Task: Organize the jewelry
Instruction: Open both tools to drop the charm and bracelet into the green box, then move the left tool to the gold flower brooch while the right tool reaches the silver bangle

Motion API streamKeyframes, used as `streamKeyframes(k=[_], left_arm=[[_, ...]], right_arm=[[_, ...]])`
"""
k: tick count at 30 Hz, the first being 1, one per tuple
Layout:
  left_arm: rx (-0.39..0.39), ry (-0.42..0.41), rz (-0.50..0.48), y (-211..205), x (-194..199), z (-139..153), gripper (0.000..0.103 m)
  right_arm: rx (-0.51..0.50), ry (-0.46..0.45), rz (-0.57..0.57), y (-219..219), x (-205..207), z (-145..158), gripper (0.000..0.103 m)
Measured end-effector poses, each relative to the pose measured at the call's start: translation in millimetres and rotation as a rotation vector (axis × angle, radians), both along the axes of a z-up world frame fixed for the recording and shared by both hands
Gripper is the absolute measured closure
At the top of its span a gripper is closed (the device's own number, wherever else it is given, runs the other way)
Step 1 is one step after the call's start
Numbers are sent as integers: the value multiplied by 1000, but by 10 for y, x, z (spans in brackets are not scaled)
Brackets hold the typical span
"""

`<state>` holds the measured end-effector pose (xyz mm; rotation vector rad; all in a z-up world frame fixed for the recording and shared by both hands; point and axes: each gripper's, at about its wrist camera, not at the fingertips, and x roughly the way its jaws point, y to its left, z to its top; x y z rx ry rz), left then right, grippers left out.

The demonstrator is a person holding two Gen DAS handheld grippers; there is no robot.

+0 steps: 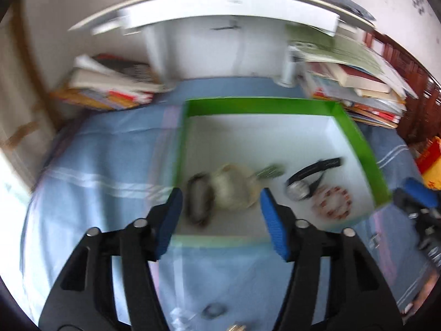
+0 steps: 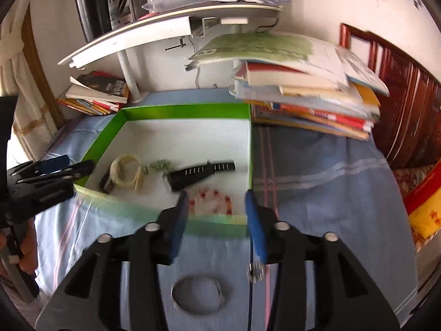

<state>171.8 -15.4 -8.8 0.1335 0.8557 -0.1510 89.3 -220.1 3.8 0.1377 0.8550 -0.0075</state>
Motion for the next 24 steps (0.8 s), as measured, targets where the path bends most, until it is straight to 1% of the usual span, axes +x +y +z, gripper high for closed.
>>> streamKeyframes(k=[1,4,6,7,9,11,12,15,19,21,24], left_arm=[[1,-3,17,122,-143,-37,40],[-26,20,59,390,-424,-174,33],[-40,54,77,545,-664,-331,32],[-41,65,76,578,-729,-379,32],[-33,95,66,589,-871,-491,32],[-18,111,38,535,-980,-567,30],[-13,118,16,493,-1037,-605,29],[-9,137,-5,409,-1131,-693,29],[-3,162,-34,298,-1167,-798,29],[0,171,-37,261,-1169,-837,29],[11,175,-35,227,-1167,-878,29]], right_arm=[[9,8,1,-29,-118,-42,56],[28,38,-20,-125,-338,-187,50],[32,68,-73,-255,-475,-327,48],[35,90,-109,-340,-523,-409,48],[42,122,-145,-435,-544,-517,48],[35,155,-179,-487,-553,-618,48],[37,157,-179,-487,-562,-633,48],[56,156,-142,-390,-612,-659,48],[77,167,-16,-59,-627,-693,48],[76,172,54,166,-623,-708,48],[60,179,124,433,-588,-728,48]])
